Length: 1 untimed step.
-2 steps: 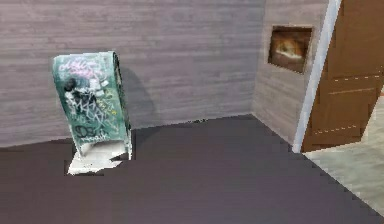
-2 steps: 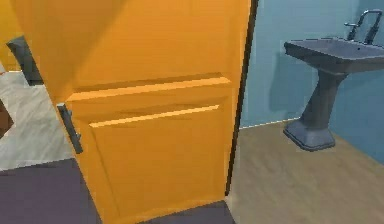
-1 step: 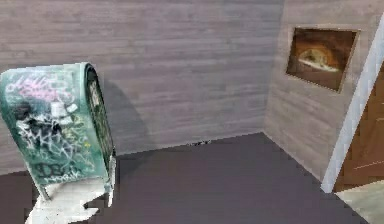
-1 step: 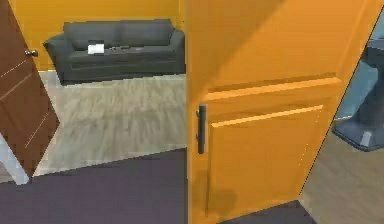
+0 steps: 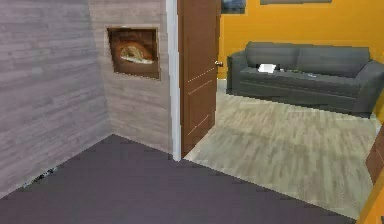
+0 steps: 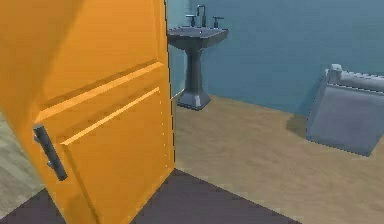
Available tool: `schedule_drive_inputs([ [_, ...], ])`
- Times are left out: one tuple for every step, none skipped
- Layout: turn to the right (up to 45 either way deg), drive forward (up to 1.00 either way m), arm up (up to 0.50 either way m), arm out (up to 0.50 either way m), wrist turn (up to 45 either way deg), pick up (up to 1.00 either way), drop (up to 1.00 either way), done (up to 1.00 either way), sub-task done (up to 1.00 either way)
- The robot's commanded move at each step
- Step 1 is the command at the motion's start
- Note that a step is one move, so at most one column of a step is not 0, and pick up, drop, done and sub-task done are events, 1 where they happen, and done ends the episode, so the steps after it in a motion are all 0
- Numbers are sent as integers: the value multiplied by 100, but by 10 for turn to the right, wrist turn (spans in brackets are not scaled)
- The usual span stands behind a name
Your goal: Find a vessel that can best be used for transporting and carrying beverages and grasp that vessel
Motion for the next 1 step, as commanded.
schedule_drive_inputs([
  [30,0,0,0,0,0,0,0,0],
])
